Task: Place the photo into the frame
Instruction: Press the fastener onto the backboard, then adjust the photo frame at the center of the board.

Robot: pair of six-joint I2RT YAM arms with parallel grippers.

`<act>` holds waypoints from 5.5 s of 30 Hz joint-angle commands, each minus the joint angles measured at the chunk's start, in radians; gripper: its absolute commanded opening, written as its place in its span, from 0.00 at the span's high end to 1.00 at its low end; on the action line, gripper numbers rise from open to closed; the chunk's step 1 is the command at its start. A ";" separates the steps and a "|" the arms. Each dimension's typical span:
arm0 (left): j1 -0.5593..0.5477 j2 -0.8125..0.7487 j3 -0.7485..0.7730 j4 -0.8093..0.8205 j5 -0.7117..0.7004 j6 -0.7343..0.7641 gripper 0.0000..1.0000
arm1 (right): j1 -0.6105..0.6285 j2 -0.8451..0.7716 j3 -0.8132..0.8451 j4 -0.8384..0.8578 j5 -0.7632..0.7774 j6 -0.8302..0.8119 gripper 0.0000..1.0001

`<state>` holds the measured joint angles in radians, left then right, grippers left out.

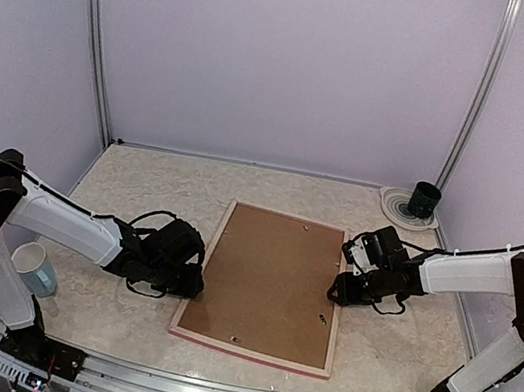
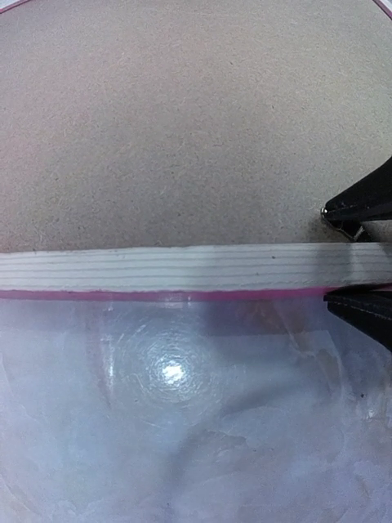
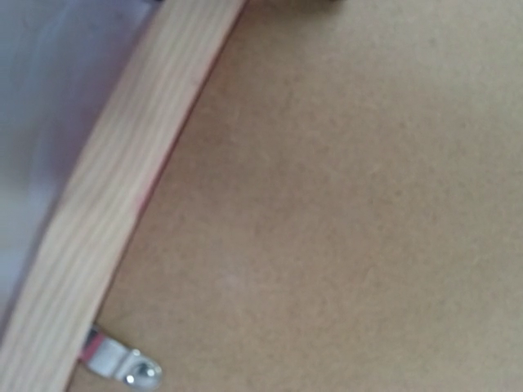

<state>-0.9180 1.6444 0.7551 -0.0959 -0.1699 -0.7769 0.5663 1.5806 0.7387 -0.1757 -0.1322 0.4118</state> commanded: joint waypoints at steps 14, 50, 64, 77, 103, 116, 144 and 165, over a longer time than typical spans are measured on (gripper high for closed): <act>-0.026 0.029 -0.012 -0.033 0.008 -0.017 0.84 | -0.002 0.010 -0.007 0.030 -0.013 -0.008 0.58; -0.077 -0.025 0.056 -0.213 -0.117 -0.021 0.62 | -0.002 0.084 0.017 0.022 0.025 -0.004 0.87; -0.079 -0.014 0.076 -0.265 -0.181 -0.011 0.74 | -0.002 0.089 0.020 0.020 0.034 -0.004 0.87; -0.103 0.098 0.032 -0.169 -0.296 -0.167 0.76 | 0.003 0.089 0.011 0.030 0.014 -0.023 0.90; -0.105 0.134 -0.016 -0.140 -0.383 -0.354 0.95 | 0.020 0.092 0.004 0.033 0.015 -0.053 0.92; -0.106 0.090 -0.068 -0.070 -0.371 -0.397 0.95 | 0.028 0.090 -0.012 0.038 0.019 -0.058 0.92; -0.071 -0.159 -0.076 -0.050 -0.366 -0.236 0.70 | 0.029 0.076 0.096 -0.019 0.002 -0.049 0.88; -0.065 0.011 -0.050 0.099 -0.175 -0.206 0.60 | 0.041 0.090 0.108 0.000 -0.032 -0.018 0.85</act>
<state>-0.9768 1.5982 0.6701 -0.0074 -0.3817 -0.9909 0.5892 1.6531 0.8242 -0.1688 -0.1169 0.3981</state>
